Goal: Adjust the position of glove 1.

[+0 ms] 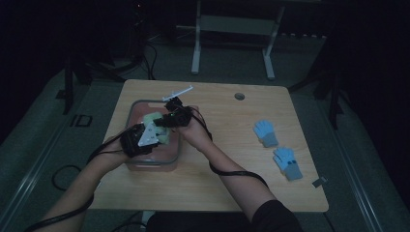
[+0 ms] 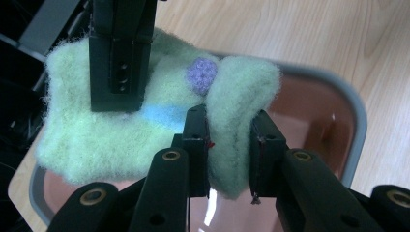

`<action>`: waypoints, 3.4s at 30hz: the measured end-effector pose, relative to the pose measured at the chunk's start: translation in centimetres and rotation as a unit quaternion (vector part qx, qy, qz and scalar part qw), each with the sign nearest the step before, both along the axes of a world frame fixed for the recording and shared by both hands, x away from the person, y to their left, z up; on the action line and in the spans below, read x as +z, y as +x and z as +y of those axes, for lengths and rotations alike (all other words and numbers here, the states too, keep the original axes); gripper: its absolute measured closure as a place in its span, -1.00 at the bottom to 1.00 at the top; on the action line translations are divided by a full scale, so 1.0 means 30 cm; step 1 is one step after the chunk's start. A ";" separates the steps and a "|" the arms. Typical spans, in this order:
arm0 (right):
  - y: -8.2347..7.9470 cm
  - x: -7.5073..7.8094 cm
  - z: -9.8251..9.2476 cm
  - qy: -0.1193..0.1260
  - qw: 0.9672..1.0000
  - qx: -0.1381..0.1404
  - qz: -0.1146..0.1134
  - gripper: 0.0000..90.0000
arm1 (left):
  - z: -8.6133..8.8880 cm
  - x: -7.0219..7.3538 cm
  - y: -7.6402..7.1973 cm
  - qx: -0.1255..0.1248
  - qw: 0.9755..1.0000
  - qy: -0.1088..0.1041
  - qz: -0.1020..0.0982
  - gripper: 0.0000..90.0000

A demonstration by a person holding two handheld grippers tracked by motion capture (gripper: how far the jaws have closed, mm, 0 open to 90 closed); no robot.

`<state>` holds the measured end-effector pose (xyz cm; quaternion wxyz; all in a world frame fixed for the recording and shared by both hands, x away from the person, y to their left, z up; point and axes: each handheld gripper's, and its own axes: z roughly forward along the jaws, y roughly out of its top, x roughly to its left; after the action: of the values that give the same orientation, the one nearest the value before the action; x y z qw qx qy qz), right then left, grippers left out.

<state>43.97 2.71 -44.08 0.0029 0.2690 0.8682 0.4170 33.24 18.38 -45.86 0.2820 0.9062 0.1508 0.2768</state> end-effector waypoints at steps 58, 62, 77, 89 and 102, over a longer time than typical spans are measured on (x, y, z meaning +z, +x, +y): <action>-0.023 -0.049 -0.303 -0.026 0.999 -0.023 0.011 0.13 | -0.101 -0.004 0.092 0.066 0.989 -0.078 0.110 -0.78; -0.027 -0.065 -0.361 -0.031 0.999 -0.031 0.009 0.09 | -0.143 0.015 0.084 0.058 0.988 -0.094 0.112 -0.93; -0.045 -0.105 -0.551 -0.034 0.998 -0.044 0.008 -0.37 | -0.327 0.004 0.032 0.020 0.986 -0.112 0.120 -0.94; -0.068 -0.168 -0.699 -0.031 0.997 -0.072 0.003 -0.59 | -0.427 -0.042 0.013 -0.021 0.979 -0.153 0.134 -0.94; -0.099 -0.210 -0.843 -0.043 0.995 -0.087 -0.026 -0.58 | -0.529 -0.142 -0.020 -0.045 0.975 -0.158 0.146 -0.94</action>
<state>41.02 -22.57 -50.37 0.0729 0.3322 0.8584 0.3841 32.65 2.50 -50.13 0.4089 0.8866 0.1910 0.1010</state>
